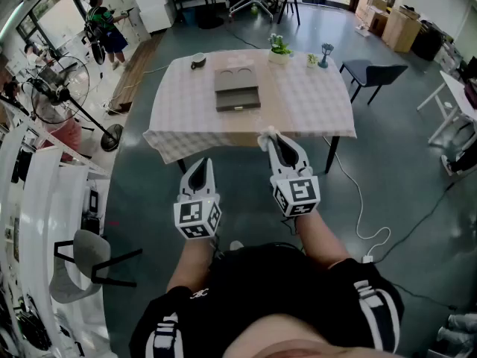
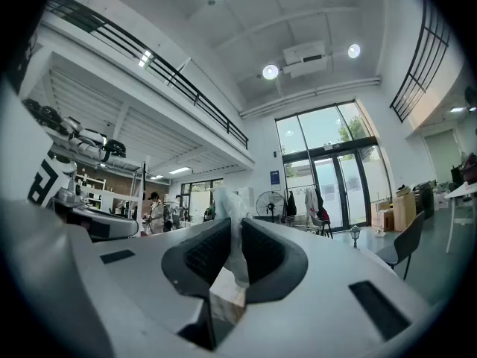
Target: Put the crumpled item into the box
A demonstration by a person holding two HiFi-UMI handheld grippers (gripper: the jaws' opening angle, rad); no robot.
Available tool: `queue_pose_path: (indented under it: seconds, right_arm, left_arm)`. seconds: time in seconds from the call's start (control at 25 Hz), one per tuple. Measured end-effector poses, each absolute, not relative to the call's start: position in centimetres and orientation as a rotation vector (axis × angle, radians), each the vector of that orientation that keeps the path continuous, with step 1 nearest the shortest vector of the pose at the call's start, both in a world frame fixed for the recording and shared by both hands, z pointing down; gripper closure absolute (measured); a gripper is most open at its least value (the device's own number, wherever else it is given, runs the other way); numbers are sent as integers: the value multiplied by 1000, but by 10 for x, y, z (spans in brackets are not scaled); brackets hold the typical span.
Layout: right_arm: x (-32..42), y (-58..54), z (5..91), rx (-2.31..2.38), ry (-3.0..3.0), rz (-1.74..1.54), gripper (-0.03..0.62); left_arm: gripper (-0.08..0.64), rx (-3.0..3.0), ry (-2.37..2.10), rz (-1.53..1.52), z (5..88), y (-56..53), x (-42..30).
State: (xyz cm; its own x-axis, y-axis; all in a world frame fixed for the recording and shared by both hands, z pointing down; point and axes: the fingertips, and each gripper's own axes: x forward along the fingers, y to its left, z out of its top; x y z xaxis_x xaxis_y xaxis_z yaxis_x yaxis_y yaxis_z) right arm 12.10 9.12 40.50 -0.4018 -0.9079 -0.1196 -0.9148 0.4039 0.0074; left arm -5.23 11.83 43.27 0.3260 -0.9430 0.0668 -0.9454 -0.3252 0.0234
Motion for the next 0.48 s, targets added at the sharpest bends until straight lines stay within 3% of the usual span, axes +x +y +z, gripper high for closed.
queue_pose_path:
  seconds: [0.48]
  right_arm:
    - [110, 86, 409, -1665, 2520, 85, 548]
  left_arm:
    - [563, 2529, -1767, 59, 438, 115, -63]
